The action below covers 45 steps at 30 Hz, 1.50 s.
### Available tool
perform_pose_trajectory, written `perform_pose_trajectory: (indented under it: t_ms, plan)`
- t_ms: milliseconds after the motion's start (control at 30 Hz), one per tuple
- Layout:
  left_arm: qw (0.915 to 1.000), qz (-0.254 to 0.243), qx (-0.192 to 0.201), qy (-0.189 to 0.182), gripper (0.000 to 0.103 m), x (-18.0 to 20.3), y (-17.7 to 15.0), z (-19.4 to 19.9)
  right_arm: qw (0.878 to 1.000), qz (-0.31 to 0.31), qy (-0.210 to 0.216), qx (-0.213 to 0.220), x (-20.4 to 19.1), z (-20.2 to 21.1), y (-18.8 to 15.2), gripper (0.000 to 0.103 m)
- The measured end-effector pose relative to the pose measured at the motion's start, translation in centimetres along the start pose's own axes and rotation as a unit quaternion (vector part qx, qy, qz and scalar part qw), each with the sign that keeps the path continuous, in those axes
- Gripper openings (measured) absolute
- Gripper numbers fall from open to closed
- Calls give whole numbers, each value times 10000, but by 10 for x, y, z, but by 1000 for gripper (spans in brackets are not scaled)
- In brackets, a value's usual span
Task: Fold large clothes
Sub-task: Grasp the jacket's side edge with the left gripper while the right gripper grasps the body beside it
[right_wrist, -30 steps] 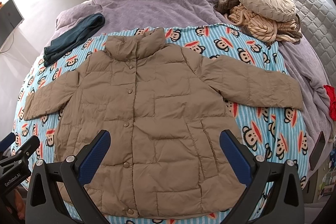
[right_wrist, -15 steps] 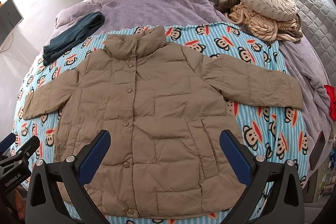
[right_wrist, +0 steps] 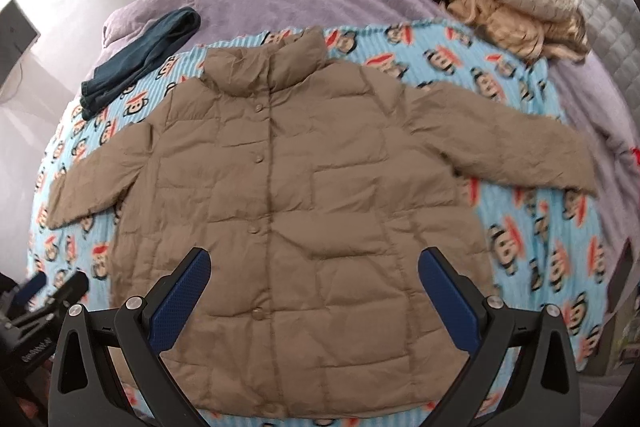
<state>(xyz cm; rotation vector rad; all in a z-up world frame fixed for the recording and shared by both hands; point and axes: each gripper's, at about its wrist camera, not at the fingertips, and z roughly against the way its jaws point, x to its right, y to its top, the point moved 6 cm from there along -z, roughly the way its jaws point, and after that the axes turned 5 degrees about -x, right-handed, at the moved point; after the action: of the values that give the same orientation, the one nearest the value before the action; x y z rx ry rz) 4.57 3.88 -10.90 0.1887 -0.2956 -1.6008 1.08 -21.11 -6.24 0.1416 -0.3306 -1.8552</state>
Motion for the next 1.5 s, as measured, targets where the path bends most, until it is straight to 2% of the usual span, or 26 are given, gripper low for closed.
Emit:
perform_pose_trajectory:
  t_ms: [133, 167, 233, 333, 433, 467, 667, 733, 900, 967, 1100, 1133, 1200, 1233, 1267, 1300, 1333, 1400, 1500]
  plan:
    - [9997, 218, 35, -116, 103, -26, 7, -19, 9995, 7, 240, -197, -23, -18, -2, 103]
    - [9994, 306, 16, -142, 103, -34, 9, -23, 9985, 0, 465, -295, -32, -22, -2, 103]
    - [9977, 623, -13, -263, 103, -59, 15, -36, 9978, 178, 502, -385, -49, -33, -3, 103]
    - [9947, 1012, 50, -159, 103, -101, 24, -53, 9954, 408, 760, -414, -75, -47, -4, 103]
    - [9905, 1329, 239, -244, 103, -138, 37, -74, 9879, 683, 1019, -946, -106, -65, -9, 103]
    - [9884, 1455, 295, -323, 103, -150, 41, -81, 9854, 857, 990, -1092, -119, -73, -11, 103]
    - [9666, 2315, 561, -945, 103, -224, 68, -127, 9749, 1322, 1269, -1266, -173, -97, -12, 103]
    - [9545, 2661, 622, -1196, 103, -249, 78, -145, 9724, 1392, 1371, -1273, -184, -98, -12, 103]
    - [9343, 3192, 720, -1418, 103, -294, 101, -179, 9707, 1543, 1402, -1194, -211, -112, -6, 103]
    - [9296, 3285, 844, -1445, 103, -306, 111, -184, 9703, 1555, 1428, -1183, -218, -117, -4, 103]
    - [9294, 3299, 1045, -1281, 103, -319, 134, -190, 9703, 1573, 1473, -1096, -230, -124, 3, 103]
    - [9291, 3310, 1110, -1223, 100, -320, 138, -190, 9703, 1575, 1492, -1068, -234, -126, 6, 103]
    - [9278, 3377, 1132, -1106, 70, -325, 144, -191, 9704, 1571, 1524, -1021, -242, -127, 12, 103]
    - [9267, 3416, 1049, -1161, 40, -326, 147, -194, 9702, 1572, 1553, -992, -246, -128, 16, 103]
    - [9247, 3431, 1018, -1295, 18, -327, 147, -195, 9701, 1569, 1589, -949, -251, -128, 21, 103]
    - [9225, 3434, 1027, -1431, 11, -328, 149, -193, 9701, 1558, 1623, -908, -255, -127, 24, 103]
    - [9239, 3385, 1058, -1434, 10, -327, 150, -190, 9701, 1536, 1669, -864, -259, -126, 29, 103]
    - [9338, 3084, 1295, -1269, 10, -322, 154, -169, 9696, 1489, 1773, -792, -269, -126, 39, 103]
    - [9393, 2721, 1646, -1289, 10, -312, 163, -136, 9693, 1351, 1957, -623, -282, -128, 57, 103]
